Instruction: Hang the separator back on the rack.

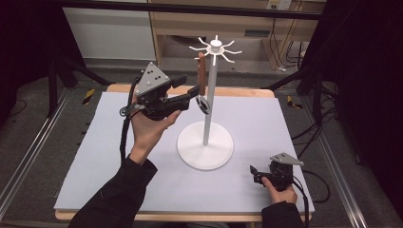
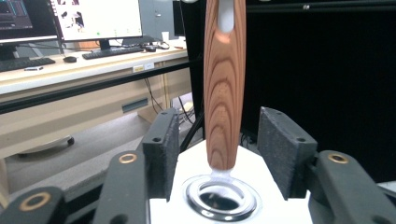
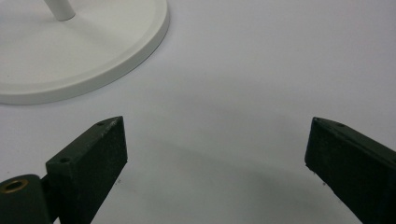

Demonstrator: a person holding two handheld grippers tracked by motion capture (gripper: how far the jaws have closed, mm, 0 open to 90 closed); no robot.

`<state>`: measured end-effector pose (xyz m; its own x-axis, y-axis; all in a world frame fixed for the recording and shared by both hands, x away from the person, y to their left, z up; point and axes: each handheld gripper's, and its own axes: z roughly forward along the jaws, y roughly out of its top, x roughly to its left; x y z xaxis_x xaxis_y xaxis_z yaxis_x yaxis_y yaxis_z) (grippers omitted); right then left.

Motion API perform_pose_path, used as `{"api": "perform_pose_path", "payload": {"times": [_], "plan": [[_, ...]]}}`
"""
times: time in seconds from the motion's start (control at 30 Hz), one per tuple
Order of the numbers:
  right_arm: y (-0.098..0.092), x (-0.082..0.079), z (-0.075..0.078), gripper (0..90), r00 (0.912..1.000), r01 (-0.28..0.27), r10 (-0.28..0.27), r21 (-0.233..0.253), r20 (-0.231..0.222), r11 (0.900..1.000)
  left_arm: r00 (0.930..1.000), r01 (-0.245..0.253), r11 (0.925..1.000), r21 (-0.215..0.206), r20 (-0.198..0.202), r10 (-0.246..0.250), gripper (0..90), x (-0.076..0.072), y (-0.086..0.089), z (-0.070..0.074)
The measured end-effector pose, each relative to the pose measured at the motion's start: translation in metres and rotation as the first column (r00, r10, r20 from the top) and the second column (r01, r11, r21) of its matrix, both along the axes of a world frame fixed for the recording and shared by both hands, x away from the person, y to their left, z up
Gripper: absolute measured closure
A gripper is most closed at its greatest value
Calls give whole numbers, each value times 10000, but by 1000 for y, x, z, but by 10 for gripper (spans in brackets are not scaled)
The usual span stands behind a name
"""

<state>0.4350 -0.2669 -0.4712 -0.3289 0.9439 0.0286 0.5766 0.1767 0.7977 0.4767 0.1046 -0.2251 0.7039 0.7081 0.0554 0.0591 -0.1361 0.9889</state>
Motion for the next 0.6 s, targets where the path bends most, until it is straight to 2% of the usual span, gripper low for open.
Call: {"api": "perform_pose_path", "payload": {"times": [0.23,0.37,0.6], "plan": [[0,0,0,62,10000,34,-34,-13,1,10000,9995,-50,9995,301,-299,59,421,-8,14,-15],[0,0,0,62,9999,72,-72,-28,81,10000,9995,26,9989,475,-319,-11,406,-12,23,-25],[-1,0,-1,62,9999,105,-104,-123,90,9999,9967,-10,9966,824,-805,76,387,-22,40,-52]]}}
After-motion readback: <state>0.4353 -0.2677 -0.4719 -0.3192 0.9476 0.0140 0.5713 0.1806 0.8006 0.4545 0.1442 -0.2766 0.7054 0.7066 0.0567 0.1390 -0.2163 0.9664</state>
